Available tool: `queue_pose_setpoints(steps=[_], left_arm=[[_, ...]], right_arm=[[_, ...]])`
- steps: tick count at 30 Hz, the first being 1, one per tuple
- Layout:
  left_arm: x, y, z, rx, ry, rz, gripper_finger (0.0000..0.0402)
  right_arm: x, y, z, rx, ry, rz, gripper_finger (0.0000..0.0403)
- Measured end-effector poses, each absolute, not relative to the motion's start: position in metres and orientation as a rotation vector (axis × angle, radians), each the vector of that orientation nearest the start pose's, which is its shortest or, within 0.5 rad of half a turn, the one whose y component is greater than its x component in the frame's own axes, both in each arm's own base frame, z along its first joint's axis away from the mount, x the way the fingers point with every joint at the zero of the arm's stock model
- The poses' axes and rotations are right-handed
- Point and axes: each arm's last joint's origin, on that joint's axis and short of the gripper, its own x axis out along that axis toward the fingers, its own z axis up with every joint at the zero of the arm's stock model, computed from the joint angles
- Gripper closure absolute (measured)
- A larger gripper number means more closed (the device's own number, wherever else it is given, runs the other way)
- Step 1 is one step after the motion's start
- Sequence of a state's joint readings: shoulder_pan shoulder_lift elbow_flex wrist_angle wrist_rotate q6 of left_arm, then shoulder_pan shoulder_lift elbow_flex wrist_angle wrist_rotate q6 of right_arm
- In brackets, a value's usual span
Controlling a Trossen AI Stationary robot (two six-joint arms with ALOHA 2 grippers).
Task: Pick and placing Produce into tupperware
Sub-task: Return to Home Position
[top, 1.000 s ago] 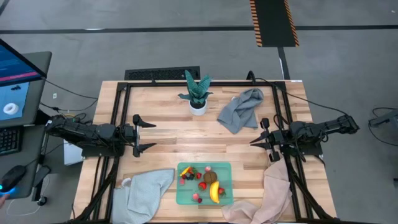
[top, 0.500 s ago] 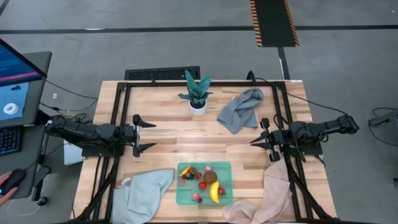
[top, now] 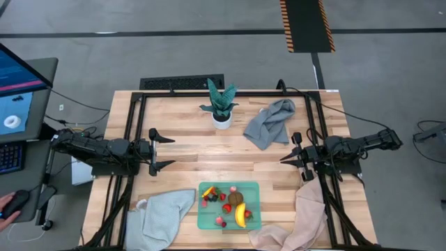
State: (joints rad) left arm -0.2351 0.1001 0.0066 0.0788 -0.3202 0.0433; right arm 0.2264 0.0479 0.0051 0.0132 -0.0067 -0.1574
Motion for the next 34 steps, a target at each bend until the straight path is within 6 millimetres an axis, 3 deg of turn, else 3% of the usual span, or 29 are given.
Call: queue_pose_setpoints(steps=[34], left_arm=[[0.1014, -0.0149, 0.1653, 0.048, 0.016, 0.085, 0.0015]], right_arm=[[0.0977, 0.0227, 0.1628, -0.160, 0.011, 0.235, 0.0344]])
